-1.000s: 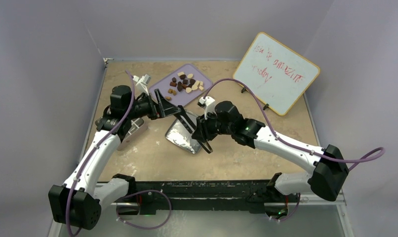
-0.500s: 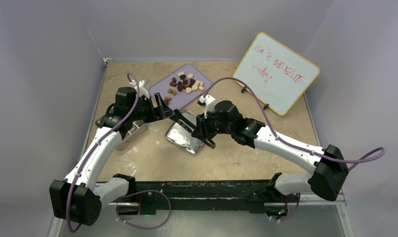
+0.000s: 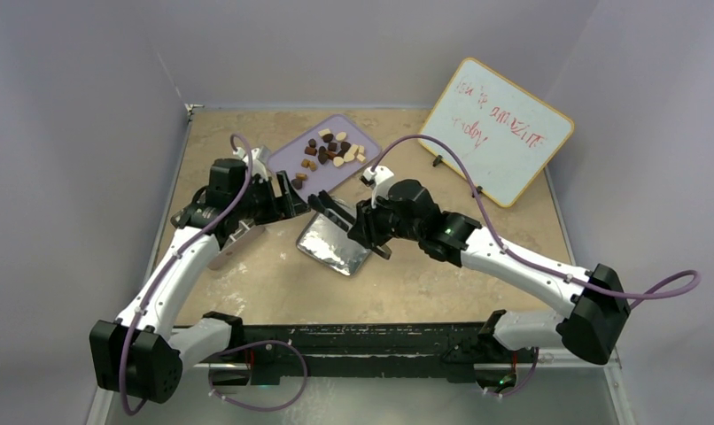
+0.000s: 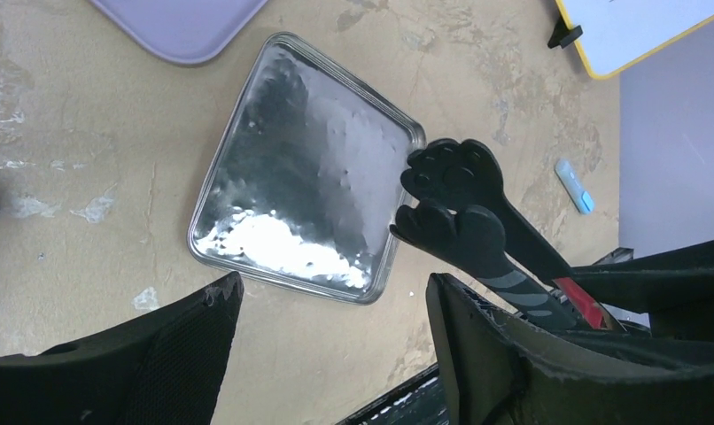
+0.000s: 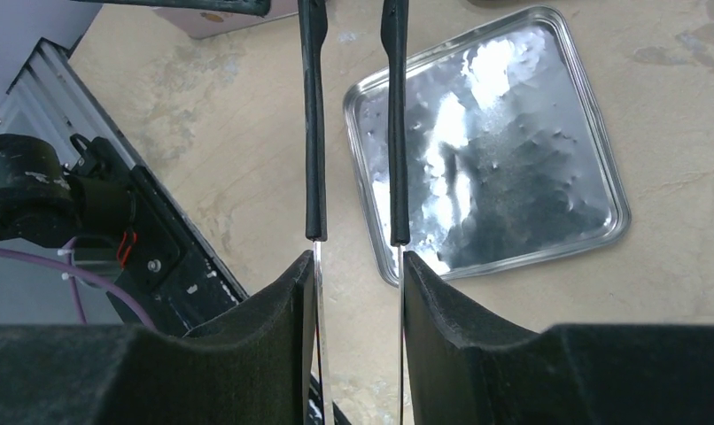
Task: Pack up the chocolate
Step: Pick up the clamp from the center of the board, then pick up the fake chocolate from the plate.
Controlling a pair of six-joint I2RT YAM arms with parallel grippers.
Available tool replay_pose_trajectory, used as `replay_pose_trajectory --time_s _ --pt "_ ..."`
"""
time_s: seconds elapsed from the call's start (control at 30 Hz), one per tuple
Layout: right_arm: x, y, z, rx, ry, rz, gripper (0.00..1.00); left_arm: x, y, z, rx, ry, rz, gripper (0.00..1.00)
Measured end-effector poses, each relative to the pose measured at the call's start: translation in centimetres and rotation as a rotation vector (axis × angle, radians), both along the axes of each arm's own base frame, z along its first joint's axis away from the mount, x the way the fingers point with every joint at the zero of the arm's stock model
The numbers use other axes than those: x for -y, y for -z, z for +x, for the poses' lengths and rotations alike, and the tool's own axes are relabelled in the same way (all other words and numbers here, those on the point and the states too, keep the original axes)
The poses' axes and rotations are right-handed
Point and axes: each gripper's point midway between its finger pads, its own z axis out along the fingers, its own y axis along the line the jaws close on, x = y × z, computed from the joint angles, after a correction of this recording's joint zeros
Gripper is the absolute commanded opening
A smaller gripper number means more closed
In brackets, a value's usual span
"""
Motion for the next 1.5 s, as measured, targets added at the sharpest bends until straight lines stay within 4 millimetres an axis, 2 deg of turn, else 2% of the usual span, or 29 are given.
replay_pose_trajectory --time_s 0.13,0.23,0.3,0.33,0.37,0.43,0.57,0.73,0.9,1.17,1.5 --pt "0.5 0.3 0.2 -0.004 0.026 -0.028 0.40 -0.1 -0.5 -0.4 0.015 0.003 -0.001 0.77" --pt "0.6 0.1 1.1 0.004 0.049 -0.062 0.40 -0.1 -1.7 -0.9 0.062 0.010 -0.008 0.80" --pt "0.0 -0.3 2.3 0.016 0.065 -0.097 0.41 -0.3 -2.6 -1.5 0.107 0.014 -0.011 0.83" --pt "-0.3 -0.4 3.0 0.023 0.075 -0.116 0.41 -0.4 -2.9 -1.9 0.130 0.017 -0.010 0.90" --pt "-0.6 -0.4 3.5 0.025 0.078 -0.134 0.41 -0.5 -3.3 -2.1 0.148 0.016 -0.011 0.93" --pt "-1.2 -0.2 4.9 0.031 0.092 -0.181 0.42 -0.9 -3.9 -2.7 0.191 0.012 -0.005 0.95" --pt "-1.9 1.4 7.3 0.029 0.109 -0.270 0.45 -1.5 -4.9 -3.4 0.258 -0.006 0.009 0.98" --pt "-2.1 4.2 10.7 0.018 0.137 -0.397 0.45 -2.8 -6.5 -3.9 0.345 -0.060 0.033 0.99" --pt "-0.9 6.4 13.8 -0.006 0.180 -0.486 0.44 -4.4 -8.1 -4.3 0.430 -0.140 0.064 0.99" --pt "1.8 7.3 17.7 -0.014 0.253 -0.520 0.45 -6.1 -9.9 -4.9 0.518 -0.223 0.086 0.98" --pt "1.4 8.2 18.7 -0.020 0.249 -0.522 0.44 -6.4 -9.8 -4.9 0.518 -0.240 0.094 0.98"
